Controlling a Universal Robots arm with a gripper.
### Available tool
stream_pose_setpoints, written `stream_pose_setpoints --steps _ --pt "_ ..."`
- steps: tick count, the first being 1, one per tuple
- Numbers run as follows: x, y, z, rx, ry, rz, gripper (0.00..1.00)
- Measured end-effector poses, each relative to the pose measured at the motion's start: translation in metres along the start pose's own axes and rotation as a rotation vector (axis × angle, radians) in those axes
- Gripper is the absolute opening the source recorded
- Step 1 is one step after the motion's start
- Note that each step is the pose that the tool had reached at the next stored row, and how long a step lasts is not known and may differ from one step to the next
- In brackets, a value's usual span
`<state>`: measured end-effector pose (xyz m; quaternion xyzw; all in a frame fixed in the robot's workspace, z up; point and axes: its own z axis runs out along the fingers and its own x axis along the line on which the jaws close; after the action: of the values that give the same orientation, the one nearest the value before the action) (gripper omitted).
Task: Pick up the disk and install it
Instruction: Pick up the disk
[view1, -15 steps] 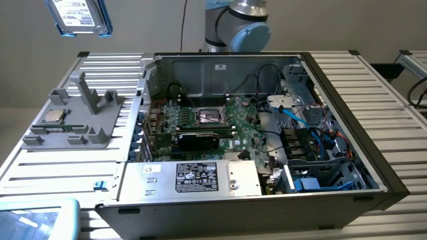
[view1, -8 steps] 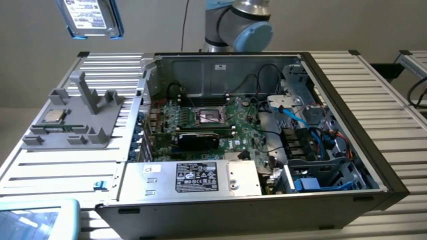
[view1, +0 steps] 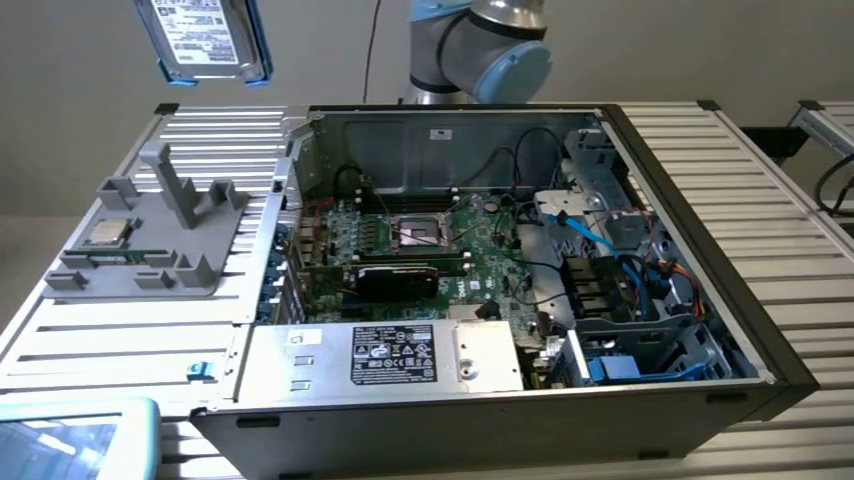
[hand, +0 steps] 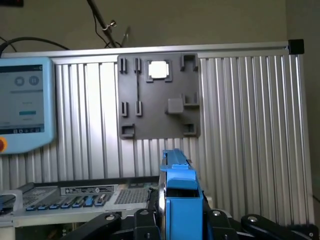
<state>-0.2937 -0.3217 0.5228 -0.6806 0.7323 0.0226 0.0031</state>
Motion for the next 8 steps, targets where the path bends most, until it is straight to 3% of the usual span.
stream_pose_setpoints --steps 8 --pt "0.017 -0.0302 -0.0015 -0.0003 -0.0041 0.000 0.37"
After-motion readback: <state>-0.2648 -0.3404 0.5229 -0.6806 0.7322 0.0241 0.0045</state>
